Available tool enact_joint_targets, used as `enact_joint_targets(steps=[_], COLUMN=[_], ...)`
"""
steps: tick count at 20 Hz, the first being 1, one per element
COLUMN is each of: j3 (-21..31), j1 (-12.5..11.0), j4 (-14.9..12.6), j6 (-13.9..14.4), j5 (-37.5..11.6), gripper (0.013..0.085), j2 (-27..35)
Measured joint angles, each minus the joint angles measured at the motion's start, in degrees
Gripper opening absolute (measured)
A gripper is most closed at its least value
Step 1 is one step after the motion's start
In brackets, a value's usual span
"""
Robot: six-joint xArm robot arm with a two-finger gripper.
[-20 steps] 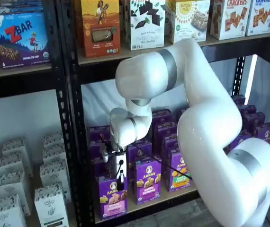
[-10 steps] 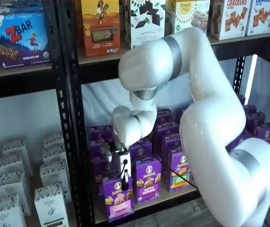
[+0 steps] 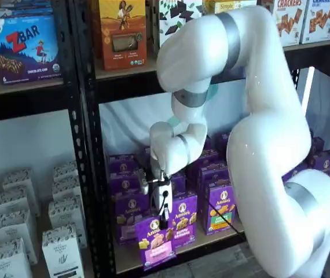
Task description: Pick up the purple box with a pink patch in the middle, on the bottom shelf, the first box from the left
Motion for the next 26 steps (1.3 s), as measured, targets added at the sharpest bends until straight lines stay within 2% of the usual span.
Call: enact_joint_targets(steps=[2,7,16,17,20,26], j3=[2.6,9.7,16.1,16.4,17.0,18.1], j1=[-0.5,-2.1,-3.0,-2.9,-2.9,-3.0], j4=[0.1,-1.6,0.5,0.6,-1.1,-2.7], j6=[-0.6,-0.6,-3.4,-3.4,-1.9,-0.4], j5=[-0.1,0.4,0.4,0.4,-0.3,0.3], gripper=[0.0370,0.0370,0.0370,0.0330,0.0330,0.0330], j2=[-2.4,-9.5,-16.0,-16.4,-16.7,-17.8])
